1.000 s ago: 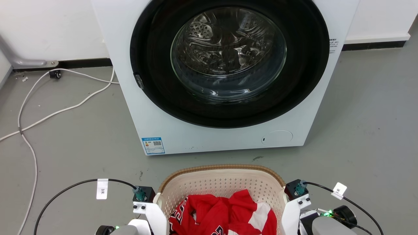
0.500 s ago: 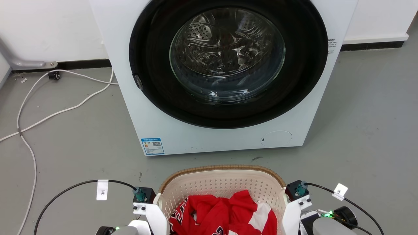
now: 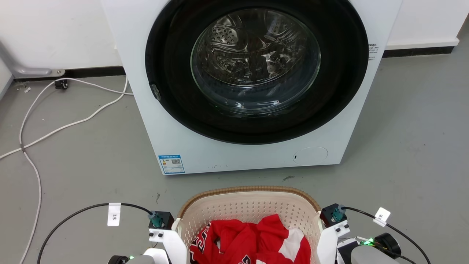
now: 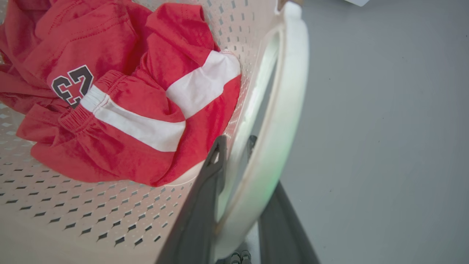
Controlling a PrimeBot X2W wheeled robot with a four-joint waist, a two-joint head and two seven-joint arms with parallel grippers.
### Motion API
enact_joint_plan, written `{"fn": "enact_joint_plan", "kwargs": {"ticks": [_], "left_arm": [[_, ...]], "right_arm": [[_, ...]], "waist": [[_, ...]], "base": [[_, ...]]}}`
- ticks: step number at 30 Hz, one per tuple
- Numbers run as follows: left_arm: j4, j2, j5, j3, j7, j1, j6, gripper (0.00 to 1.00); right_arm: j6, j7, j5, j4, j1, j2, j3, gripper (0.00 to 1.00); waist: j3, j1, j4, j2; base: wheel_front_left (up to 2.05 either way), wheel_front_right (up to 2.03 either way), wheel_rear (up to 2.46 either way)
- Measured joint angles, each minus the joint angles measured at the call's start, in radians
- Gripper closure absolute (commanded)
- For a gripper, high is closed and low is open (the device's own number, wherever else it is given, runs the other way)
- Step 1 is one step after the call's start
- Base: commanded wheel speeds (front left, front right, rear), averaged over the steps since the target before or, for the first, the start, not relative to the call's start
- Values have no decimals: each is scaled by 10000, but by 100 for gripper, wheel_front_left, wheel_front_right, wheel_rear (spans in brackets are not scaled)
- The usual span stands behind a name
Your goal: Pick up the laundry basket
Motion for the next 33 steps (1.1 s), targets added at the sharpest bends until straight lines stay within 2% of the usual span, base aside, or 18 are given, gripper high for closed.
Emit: {"fn": "enact_joint_plan", "kwargs": {"ticks": [33], "left_arm": [[69,35,-566,-558,-90,-115,0,100]], "right_arm": [[0,-12,280,2,22,-33,209,100]], "waist": [[7,0,49,0]], "base": [[0,0,0]]}}
